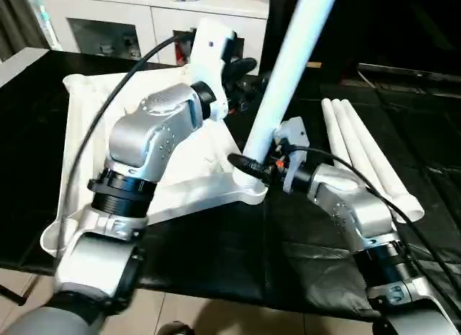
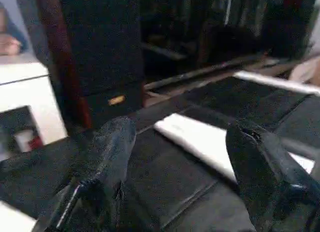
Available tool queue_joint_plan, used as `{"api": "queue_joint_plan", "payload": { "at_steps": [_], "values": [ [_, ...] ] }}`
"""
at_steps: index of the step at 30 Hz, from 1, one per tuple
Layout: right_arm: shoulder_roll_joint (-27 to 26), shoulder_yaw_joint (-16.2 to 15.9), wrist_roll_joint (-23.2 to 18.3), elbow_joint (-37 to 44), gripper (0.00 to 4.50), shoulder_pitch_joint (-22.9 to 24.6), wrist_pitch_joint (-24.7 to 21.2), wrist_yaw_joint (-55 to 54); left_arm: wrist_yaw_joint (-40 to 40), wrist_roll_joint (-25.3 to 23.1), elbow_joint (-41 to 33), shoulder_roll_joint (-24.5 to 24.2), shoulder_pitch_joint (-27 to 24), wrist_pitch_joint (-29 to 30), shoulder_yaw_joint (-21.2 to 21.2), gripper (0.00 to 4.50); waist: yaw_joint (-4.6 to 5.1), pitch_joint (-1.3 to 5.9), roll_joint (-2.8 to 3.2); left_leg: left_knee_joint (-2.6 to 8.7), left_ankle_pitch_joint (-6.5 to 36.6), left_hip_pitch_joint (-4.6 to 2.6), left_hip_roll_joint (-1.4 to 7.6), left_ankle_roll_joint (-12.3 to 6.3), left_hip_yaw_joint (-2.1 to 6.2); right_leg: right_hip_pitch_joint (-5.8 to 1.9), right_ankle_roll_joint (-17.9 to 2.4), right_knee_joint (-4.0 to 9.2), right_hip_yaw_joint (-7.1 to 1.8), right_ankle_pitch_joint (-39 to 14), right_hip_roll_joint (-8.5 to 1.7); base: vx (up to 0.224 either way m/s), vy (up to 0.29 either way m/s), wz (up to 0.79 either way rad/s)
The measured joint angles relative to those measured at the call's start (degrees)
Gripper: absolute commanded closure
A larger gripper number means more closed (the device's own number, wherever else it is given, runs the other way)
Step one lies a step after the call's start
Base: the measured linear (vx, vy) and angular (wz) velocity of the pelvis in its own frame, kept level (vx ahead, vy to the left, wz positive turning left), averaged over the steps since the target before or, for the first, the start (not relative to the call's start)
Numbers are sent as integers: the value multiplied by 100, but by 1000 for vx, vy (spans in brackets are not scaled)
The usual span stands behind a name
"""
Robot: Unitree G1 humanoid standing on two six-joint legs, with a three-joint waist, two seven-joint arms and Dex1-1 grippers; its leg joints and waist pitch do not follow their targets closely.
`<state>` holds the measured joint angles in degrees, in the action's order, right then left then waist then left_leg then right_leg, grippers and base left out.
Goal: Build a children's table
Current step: Pick table leg
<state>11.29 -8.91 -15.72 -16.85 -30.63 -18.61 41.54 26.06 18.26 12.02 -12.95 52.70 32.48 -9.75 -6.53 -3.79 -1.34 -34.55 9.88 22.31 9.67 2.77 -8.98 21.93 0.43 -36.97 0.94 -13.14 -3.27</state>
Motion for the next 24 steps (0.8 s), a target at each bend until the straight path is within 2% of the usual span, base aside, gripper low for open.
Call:
{"api": "queue_joint_plan", "payload": {
  "at_steps": [6,10,15,20,24],
  "values": [
    [-159,25,177,-215,258,-68,405,-345,-58,-18,54,63,3,-78,164,119,0,-1,-1,0,0,0,0,0,0,1,0,0,0,0,0,0,0,0],
    [-171,267,211,-289,258,-99,562,-692,33,-9,199,-3,-43,-274,252,119,-3,-1,-1,0,0,-1,-1,0,-2,1,0,0,-1,0,-1,0,0,0],
    [-65,499,157,-290,258,-68,286,-784,435,-133,324,-597,-576,-380,267,119,77,0,10,9,-2,-5,2,4,-3,3,0,-1,-2,0,3,0,0,0],
    [18,649,20,-425,258,-51,242,-712,873,-307,340,-1008,-1157,-385,153,119,79,-5,19,9,-2,7,3,5,-3,12,0,0,0,0,4,0,0,0],
    [1,804,-121,-441,258,-46,129,-635,1333,-423,191,-1322,-1610,-380,-217,119,59,-6,19,8,-2,5,3,4,-3,10,0,1,-1,0,2,0,0,0]
  ]
}}
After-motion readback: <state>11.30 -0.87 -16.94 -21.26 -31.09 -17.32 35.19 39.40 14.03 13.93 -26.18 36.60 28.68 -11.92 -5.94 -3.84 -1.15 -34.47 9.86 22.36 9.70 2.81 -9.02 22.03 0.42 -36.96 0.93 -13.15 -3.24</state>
